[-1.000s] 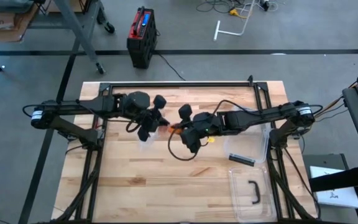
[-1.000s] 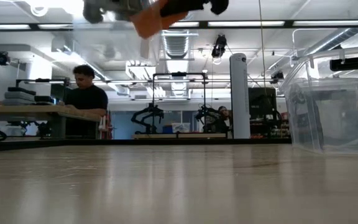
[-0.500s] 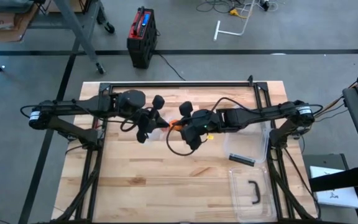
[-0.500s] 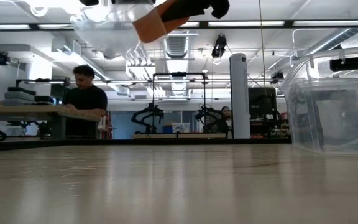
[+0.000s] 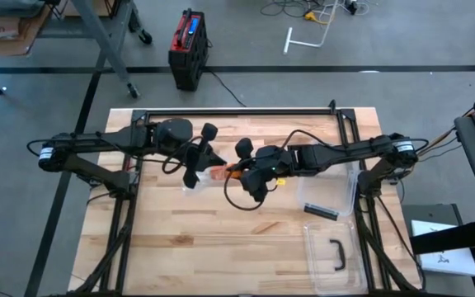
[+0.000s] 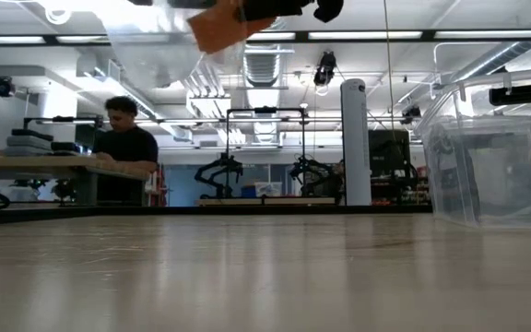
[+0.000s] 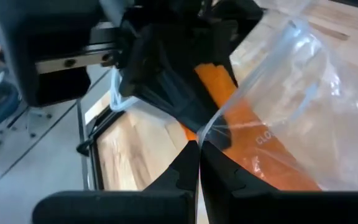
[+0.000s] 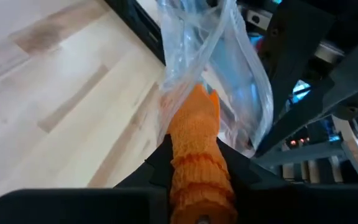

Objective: Roll bandage
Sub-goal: Put the rolled orange bandage into the transparent zip bag

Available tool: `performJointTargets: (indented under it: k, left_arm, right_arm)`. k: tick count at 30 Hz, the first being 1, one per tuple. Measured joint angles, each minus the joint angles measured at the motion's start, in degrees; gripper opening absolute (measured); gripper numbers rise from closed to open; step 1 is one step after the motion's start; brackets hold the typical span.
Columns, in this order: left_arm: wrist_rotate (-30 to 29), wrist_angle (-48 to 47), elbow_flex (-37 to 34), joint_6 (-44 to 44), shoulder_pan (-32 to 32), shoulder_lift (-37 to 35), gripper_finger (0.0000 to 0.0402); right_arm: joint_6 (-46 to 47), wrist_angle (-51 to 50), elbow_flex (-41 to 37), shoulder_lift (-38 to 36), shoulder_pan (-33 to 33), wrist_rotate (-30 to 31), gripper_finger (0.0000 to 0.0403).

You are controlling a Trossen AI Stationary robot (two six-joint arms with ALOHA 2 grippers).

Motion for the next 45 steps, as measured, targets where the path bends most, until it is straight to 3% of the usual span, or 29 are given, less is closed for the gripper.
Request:
performJointTargets:
  k: [5,12,21,28,35,39,45]
  left_arm:
    - [-2.1,2.1,-2.6,-2.0,0.1,-0.4,0.0]
    - [-2.1,16.3,-11.8,-3.0,0.1,-2.6,0.0]
    - [-0.3,28.9,-18.1,-5.1,-0.1,-2.8,0.0]
    - [-0.6,39.6,-23.4,-6.0,-0.8,-3.6,0.0]
    - [-0.6,42.6,-24.3,-5.9,-0.8,-5.6,0.0]
    - [3.9,46.4,-25.9,-6.7,-0.8,-6.4,0.0]
    - [11.4,52.9,-27.0,-6.7,-0.8,-7.0,0.0]
  right_arm:
    - [-2.1,-0.1,0.0,0.0,0.9,-0.4,0.0055]
    - [-0.6,0.2,0.0,0.0,0.3,-1.8,0.0068]
    - [2.1,1.4,0.0,1.8,0.0,-4.8,0.007]
    - [7.3,0.4,-0.1,1.8,-1.0,-8.8,0.0142]
    - [8.7,-0.6,0.1,-1.9,-1.4,-10.8,0.0226]
    - [10.7,-3.4,0.3,-7.4,-1.5,-10.8,0.0251]
    - [17.1,-9.4,-0.4,-13.6,-2.4,-10.4,0.0257]
